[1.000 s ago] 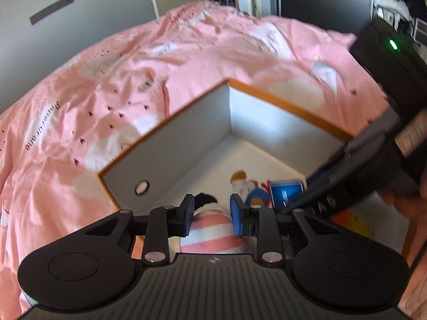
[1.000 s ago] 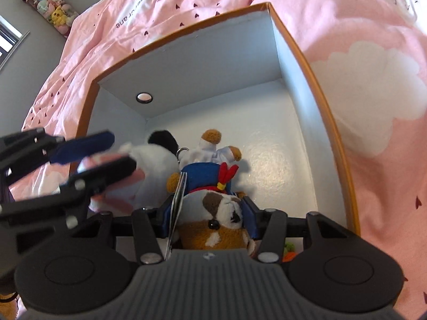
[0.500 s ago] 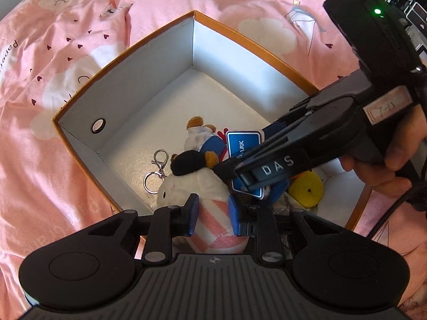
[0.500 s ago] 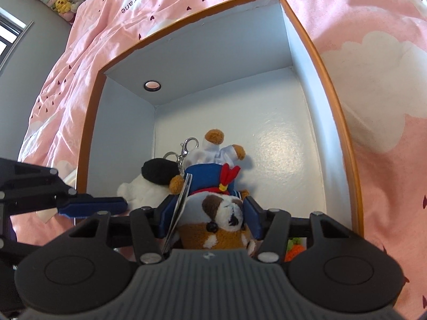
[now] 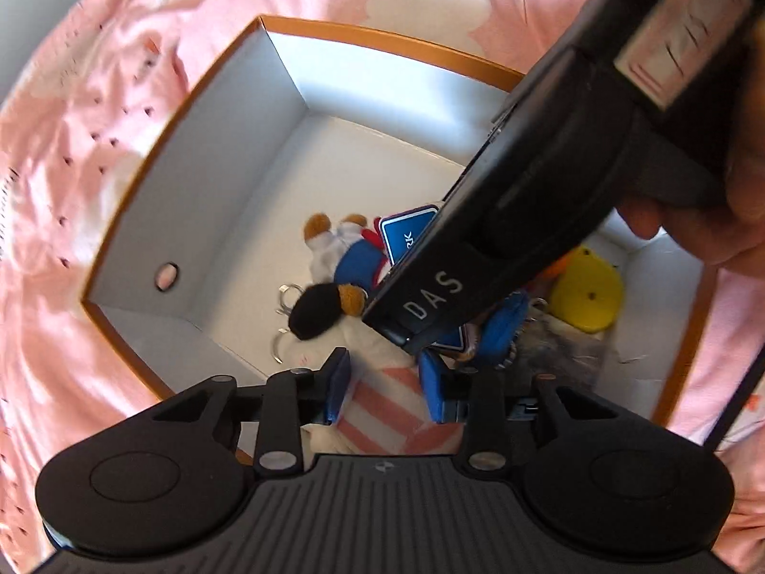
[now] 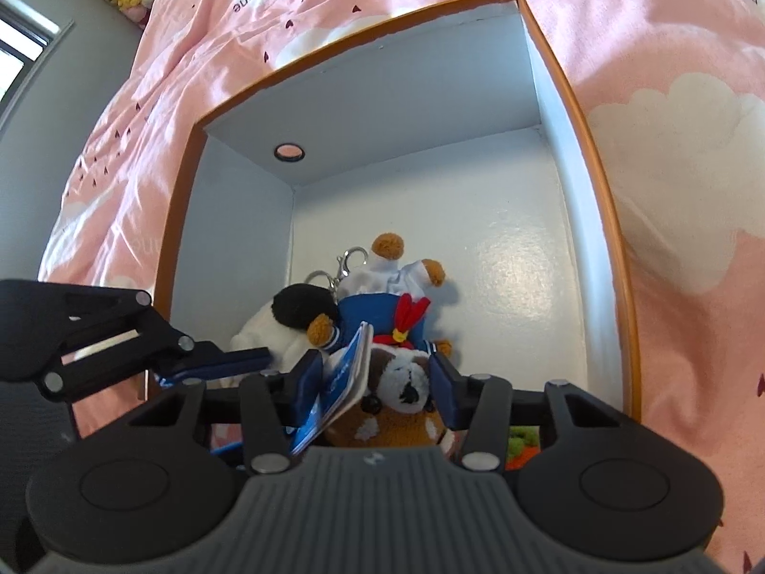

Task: Organize objects
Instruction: 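Lower the plush toys into the box and open both grippers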

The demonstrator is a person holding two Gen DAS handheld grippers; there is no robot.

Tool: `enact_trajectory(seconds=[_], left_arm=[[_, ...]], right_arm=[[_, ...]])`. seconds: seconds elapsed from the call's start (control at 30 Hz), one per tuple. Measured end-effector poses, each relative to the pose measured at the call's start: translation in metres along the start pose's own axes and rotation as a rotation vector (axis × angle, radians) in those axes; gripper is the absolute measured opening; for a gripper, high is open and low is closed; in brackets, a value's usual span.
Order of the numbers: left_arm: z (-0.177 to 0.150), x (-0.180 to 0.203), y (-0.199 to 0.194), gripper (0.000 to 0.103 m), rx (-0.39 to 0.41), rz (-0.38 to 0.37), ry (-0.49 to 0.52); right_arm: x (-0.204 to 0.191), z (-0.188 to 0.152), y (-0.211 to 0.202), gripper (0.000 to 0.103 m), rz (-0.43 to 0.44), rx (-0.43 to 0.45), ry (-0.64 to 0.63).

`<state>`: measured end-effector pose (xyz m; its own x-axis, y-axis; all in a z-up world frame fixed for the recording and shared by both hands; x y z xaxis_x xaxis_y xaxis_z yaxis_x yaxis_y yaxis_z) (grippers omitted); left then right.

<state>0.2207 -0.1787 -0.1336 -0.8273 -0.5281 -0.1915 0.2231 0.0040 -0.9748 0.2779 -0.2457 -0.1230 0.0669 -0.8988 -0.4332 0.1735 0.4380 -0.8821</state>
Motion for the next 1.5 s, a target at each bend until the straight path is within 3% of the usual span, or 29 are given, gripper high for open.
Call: enact_trajectory(seconds=[0.1, 0.2, 0.3, 0.37, 0.47, 0.53, 0.7, 0.9, 1.03, 1.1, 1.3, 1.43, 1.5], left_arm=[[0.002, -0.002, 0.002, 0.038, 0.025, 0.029, 0.016], [0.004, 0.001, 0.004, 0.039, 0.074, 0.122, 0.085], [0.001, 0.013, 0.007, 0.039, 0.087, 0.159, 0.147], [-0.001, 0.016, 0.005, 0.039, 0.088, 0.133, 0.146], [-0.003, 0.003, -0.006, 0.042, 0.091, 0.015, 0.051], [-0.006, -0.007, -0.016, 0.050, 0.088, -0.041, 0.001], [-0.016, -0.008, -0.022, 0.050, 0.028, -0.142, -0.040], [-0.013, 0.011, -0.006, 0.053, 0.016, -0.062, 0.014], [-0.025, 0.014, 0.001, 0.039, -0.001, 0.064, 0.098], [-0.026, 0.013, 0.004, 0.034, -0.014, 0.052, 0.100], [-0.024, 0.001, -0.007, 0.034, 0.025, -0.088, 0.019], [-0.018, -0.019, -0.024, 0.036, 0.087, -0.066, 0.017], [-0.012, -0.034, -0.029, 0.042, 0.120, -0.050, 0.007]], right_arm=[[-0.001, 0.005, 0.000, 0.050, 0.004, 0.018, 0.010], [0.000, 0.011, 0.001, 0.050, 0.007, 0.040, 0.031], [-0.002, 0.009, 0.006, 0.050, -0.026, 0.013, 0.017], [-0.002, 0.005, 0.007, 0.052, -0.032, -0.010, 0.011], [0.002, 0.000, 0.002, 0.053, -0.013, -0.018, 0.015], [0.003, -0.002, -0.002, 0.052, -0.009, -0.013, 0.005], [0.002, -0.009, -0.010, 0.053, -0.008, -0.009, -0.029], [0.002, -0.013, -0.014, 0.045, -0.017, -0.018, -0.048], [0.005, -0.011, -0.015, 0.040, 0.001, -0.006, -0.024], [0.006, -0.009, -0.013, 0.038, 0.033, 0.000, -0.003], [0.003, -0.004, -0.003, 0.038, 0.094, -0.001, 0.010], [-0.001, -0.003, -0.007, 0.036, 0.024, 0.022, -0.078], [-0.004, -0.001, -0.013, 0.033, -0.021, 0.059, -0.123]])
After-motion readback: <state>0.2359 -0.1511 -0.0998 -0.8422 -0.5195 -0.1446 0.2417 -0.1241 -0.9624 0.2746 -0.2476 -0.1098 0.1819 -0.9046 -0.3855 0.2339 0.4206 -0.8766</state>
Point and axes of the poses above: each gripper's, at about its wrist camera, not at the fingertips, and y roughly the way its jaws point, x to its right, z to its top, the point moved 8 cm from there along y, roughly the way its jaws point, and after that the axes turned 6 degrees about -x, right-handed, at the moved point
